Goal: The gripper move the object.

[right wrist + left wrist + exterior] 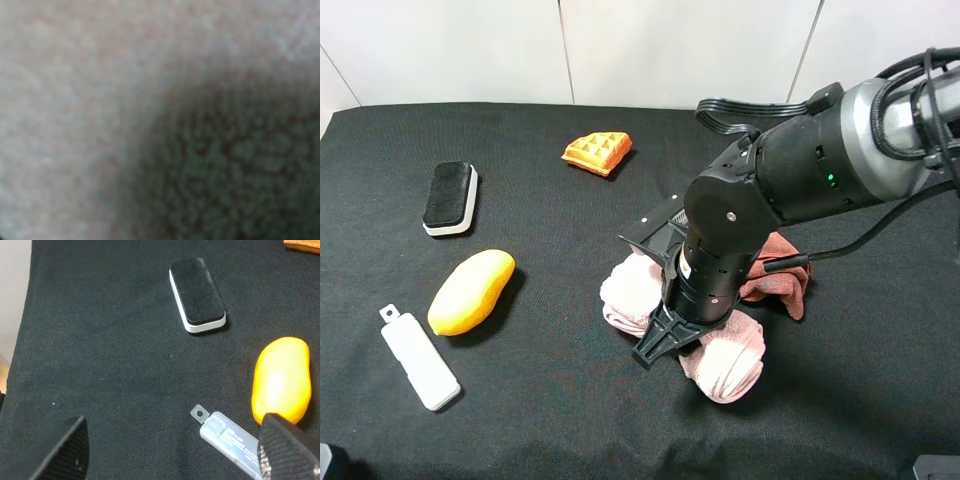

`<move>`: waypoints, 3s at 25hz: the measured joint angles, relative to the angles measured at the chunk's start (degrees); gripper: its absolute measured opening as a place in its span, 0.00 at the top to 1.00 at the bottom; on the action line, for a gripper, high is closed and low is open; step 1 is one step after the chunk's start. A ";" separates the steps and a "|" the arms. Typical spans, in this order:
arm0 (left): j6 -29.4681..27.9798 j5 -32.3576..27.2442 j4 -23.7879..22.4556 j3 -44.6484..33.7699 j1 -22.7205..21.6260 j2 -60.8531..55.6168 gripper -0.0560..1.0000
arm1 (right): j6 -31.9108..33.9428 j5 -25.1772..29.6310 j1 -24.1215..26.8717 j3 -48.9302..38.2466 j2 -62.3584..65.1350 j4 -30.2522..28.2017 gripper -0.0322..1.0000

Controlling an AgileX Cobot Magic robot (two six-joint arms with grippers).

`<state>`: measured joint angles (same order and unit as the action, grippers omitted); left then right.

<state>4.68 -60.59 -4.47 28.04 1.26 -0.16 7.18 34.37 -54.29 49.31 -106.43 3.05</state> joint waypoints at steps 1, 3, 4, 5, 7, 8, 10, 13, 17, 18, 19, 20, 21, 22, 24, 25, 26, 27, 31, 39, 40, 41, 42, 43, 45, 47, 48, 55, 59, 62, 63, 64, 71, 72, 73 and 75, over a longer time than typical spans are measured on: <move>0.00 0.00 0.00 0.00 0.00 0.00 0.25 | 0.00 0.00 0.00 0.00 0.00 0.00 0.63; 0.00 0.00 0.00 0.00 0.00 0.00 0.25 | 0.00 0.00 0.00 0.00 0.00 0.00 0.63; 0.00 0.00 0.00 0.00 0.00 0.00 0.25 | 0.00 0.00 0.00 0.00 0.00 0.00 0.63; 0.00 0.00 0.00 0.00 0.00 0.00 0.25 | 0.00 0.00 0.00 0.00 0.00 0.00 0.63; 0.00 0.00 0.00 0.00 0.00 0.00 0.25 | 0.00 -0.04 0.00 0.00 0.00 0.09 0.63; 0.00 0.00 0.00 0.00 0.00 0.00 0.25 | 0.00 -0.04 0.00 0.00 0.00 0.09 0.63; 0.00 0.00 0.00 0.00 0.00 0.00 0.25 | 0.00 -0.04 0.00 0.00 0.00 0.12 0.63; 0.00 0.00 0.00 0.00 0.00 0.00 0.25 | 0.18 -0.17 0.00 0.00 0.00 0.10 0.63; 0.00 0.00 0.00 0.00 0.00 0.00 0.25 | 0.36 -0.17 0.00 0.00 0.00 -0.15 0.59; 0.00 0.00 0.00 0.00 0.00 0.00 0.25 | 0.36 -0.17 0.00 0.00 0.00 -0.15 0.57; 0.00 0.00 0.00 0.00 0.00 0.00 0.25 | 0.40 -0.17 0.00 0.00 0.00 -0.15 0.54; 0.00 0.00 0.00 0.00 0.00 0.00 0.25 | 0.40 -0.17 0.00 0.00 0.00 -0.15 0.50; 0.00 0.00 0.00 0.00 0.00 0.00 0.25 | 0.40 -0.17 0.00 0.00 0.00 -0.19 0.45; 0.00 0.00 0.00 0.00 0.00 0.00 0.25 | 0.40 -0.17 0.00 0.00 0.00 -0.19 0.41; 0.00 0.00 0.00 0.00 0.00 0.00 0.25 | 0.40 -0.17 0.00 0.00 0.00 -0.42 0.33; 0.00 0.00 0.00 0.00 0.00 0.00 0.25 | 0.40 -0.17 0.00 0.00 0.00 -0.49 0.32; 0.00 0.00 0.00 0.00 0.00 0.00 0.25 | 0.40 -0.17 0.00 0.00 0.00 -0.54 0.31; 0.00 0.00 0.00 0.00 0.00 0.00 0.25 | 0.40 -0.17 0.00 0.00 0.00 -0.56 0.31; 0.00 0.00 0.00 0.00 0.00 0.00 0.25 | 0.40 -0.17 0.00 0.00 0.00 -0.40 0.30; 0.00 0.00 0.00 0.00 0.00 0.00 0.25 | 0.40 -0.17 0.00 0.00 0.00 -0.15 0.30; 0.00 0.00 0.00 0.00 0.00 0.00 0.25 | 0.40 -0.11 0.00 0.00 0.22 -0.15 0.30; 0.00 0.00 0.00 0.00 0.00 0.00 0.25 | 0.35 -0.07 0.00 0.00 0.69 -0.15 0.30; 0.00 0.00 0.00 0.00 0.00 0.00 0.25 | 0.35 -0.07 0.00 0.00 1.47 -0.15 0.30; 0.00 0.00 0.00 0.00 0.00 0.00 0.25 | 0.35 -0.07 0.00 0.00 2.53 -0.26 0.30; 0.00 0.00 0.00 0.00 0.00 0.00 0.25 | 0.35 -0.13 0.54 0.00 4.83 -0.38 0.30; 0.00 0.00 0.00 0.00 0.00 0.00 0.25 | 0.35 0.18 1.59 0.00 7.57 -0.56 0.30; 0.00 0.00 0.00 0.00 0.00 0.00 0.25 | 0.35 0.65 2.12 0.00 8.72 -0.85 0.30; 0.00 0.00 0.00 0.00 0.00 0.00 0.25 | 0.35 7.27 8.00 -0.05 18.07 -3.65 0.30; 0.00 0.00 0.00 0.00 0.00 0.00 0.25 | 0.03 10.26 13.00 -0.05 23.93 -4.61 0.30; 0.00 0.00 0.00 0.00 0.00 0.00 0.25 | -0.03 12.27 17.24 -0.05 29.40 -5.39 0.30; 0.00 0.00 0.00 0.00 0.00 0.00 0.25 | -0.09 12.96 18.73 -0.05 30.93 -5.79 0.30; 0.00 0.00 0.00 0.00 0.00 0.00 0.25 | -0.25 13.82 20.17 -0.05 32.81 -6.12 0.30; 0.00 0.00 0.00 0.00 0.00 0.00 0.25 | -3.40 20.96 28.19 -0.05 44.40 -7.56 0.30; 0.00 0.00 0.00 0.00 0.00 0.00 0.25 | -3.67 22.17 29.04 -0.05 46.06 -7.56 0.30; 0.00 0.00 0.00 0.00 0.00 0.00 0.25 | -4.00 23.21 29.64 -0.05 47.49 -7.72 0.30; 0.00 0.00 0.00 0.00 0.00 0.00 0.25 | -4.30 25.50 30.85 -0.05 50.96 -8.37 0.30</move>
<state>4.68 -60.59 -4.47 28.04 1.26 -0.16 2.88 59.86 -23.44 49.26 -55.47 -5.32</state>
